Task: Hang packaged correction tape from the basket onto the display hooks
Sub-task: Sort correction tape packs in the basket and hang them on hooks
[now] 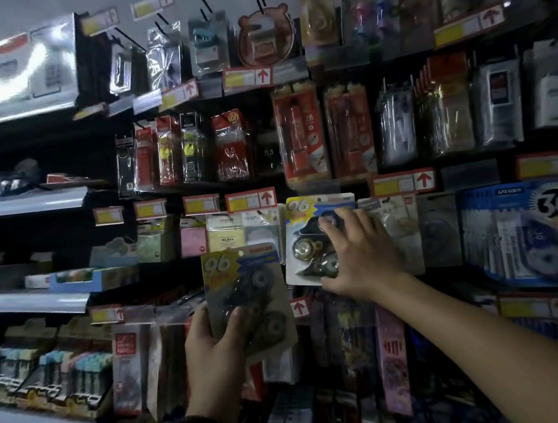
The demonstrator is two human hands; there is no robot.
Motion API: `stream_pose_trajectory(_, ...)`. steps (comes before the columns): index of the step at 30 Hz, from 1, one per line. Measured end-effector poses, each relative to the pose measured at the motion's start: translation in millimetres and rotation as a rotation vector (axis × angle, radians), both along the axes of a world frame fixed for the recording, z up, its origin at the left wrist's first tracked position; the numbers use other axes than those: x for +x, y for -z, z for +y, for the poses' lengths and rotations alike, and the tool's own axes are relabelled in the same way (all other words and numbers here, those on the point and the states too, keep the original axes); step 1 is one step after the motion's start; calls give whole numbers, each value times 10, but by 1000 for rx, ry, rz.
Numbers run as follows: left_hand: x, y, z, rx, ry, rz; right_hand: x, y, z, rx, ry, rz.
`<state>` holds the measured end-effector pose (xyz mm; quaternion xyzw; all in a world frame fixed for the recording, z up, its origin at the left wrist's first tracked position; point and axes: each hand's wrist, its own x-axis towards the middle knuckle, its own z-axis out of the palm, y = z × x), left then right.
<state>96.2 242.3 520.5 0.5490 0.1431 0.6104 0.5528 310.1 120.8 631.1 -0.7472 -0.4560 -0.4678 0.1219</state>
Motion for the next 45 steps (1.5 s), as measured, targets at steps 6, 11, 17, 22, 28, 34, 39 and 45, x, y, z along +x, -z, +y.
stream_pose_trajectory(6, 72, -24, -43, -20, 61, -7, 69, -60, 33, -115, 63, -3)
stream_pose_trajectory(11, 151, -41, -48, -3, 71, 12, 153, -108, 258, -184, 201, -126)
stream_pose_trajectory(17, 206, -31, -41, 7, 98, 18, 196, -47, 425, -256, 297, -173)
stream_pose_trajectory(22, 206, -16, -33, -25, 113, 44, 151, 46, 343, -192, 174, -124)
stream_pose_trajectory(28, 281, -40, -120, -50, 120, 65, -39, 279, -18, -33, -484, -85)
stream_pose_trajectory(34, 372, -145, -264, -35, 152, 79, -139, 358, -179, -276, -478, -45)
stream_pose_trajectory(39, 425, -259, -403, -61, 199, 70, -75, 341, -258, -299, -457, -72)
stream_pose_trajectory(45, 494, -304, -359, 95, 58, 214, 22, 300, -308, -260, -329, -97)
